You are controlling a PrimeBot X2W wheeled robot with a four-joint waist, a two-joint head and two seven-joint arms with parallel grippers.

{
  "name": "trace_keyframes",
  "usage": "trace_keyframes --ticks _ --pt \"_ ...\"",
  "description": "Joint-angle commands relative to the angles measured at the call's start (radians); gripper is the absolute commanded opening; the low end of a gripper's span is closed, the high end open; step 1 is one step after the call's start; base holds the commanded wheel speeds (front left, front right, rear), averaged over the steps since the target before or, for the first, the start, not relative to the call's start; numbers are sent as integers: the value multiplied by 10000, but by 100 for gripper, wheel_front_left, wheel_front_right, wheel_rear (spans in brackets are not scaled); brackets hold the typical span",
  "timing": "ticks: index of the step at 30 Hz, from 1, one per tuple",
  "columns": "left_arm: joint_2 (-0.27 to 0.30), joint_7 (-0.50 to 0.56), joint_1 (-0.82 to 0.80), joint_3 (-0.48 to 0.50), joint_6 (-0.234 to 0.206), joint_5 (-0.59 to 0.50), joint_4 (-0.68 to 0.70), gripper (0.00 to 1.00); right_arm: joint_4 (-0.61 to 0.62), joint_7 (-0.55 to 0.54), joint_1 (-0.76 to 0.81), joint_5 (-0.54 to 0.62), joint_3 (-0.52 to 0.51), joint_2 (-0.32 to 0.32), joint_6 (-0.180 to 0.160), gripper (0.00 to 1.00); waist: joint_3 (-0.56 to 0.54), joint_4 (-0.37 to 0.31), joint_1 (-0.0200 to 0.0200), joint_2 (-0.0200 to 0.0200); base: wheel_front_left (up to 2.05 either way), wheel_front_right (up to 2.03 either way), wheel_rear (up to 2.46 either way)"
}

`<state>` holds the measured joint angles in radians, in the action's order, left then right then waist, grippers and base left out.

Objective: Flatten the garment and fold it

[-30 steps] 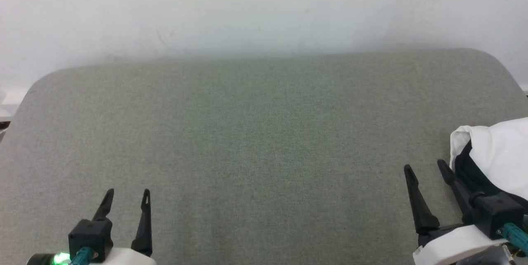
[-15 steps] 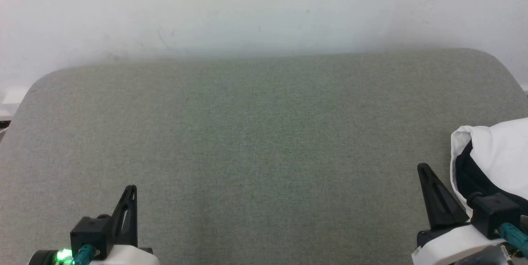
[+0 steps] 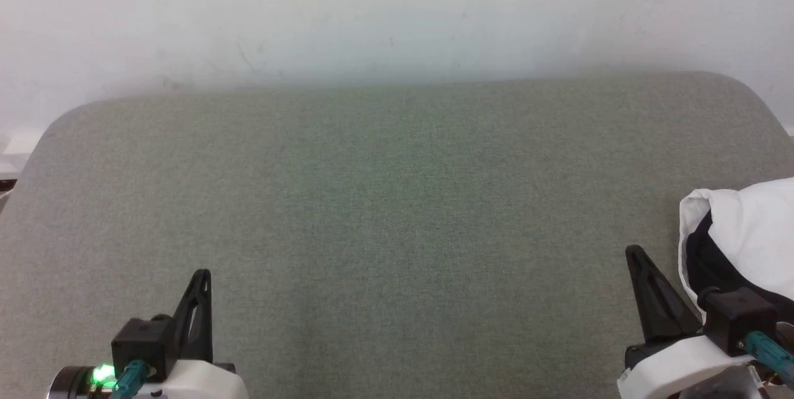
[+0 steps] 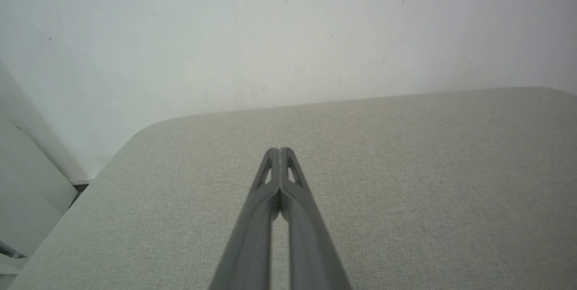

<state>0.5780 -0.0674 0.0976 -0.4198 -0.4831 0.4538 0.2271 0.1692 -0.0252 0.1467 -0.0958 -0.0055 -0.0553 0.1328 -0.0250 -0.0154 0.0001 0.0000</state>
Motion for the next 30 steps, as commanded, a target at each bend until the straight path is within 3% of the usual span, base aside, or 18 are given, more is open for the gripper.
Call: trace_keyframes --ticks 1,30 --pt "-206 49 -167 183 191 -228 -99 0 -78 46 -193 107 -1 10 -4 0 6 3 0 0 0 0 0" --pt "-1629 225 -394 1310 1493 -1437 -708 0 -531 104 -551 346 14 22 -9 0 74 46 -1 0 0 0 0"
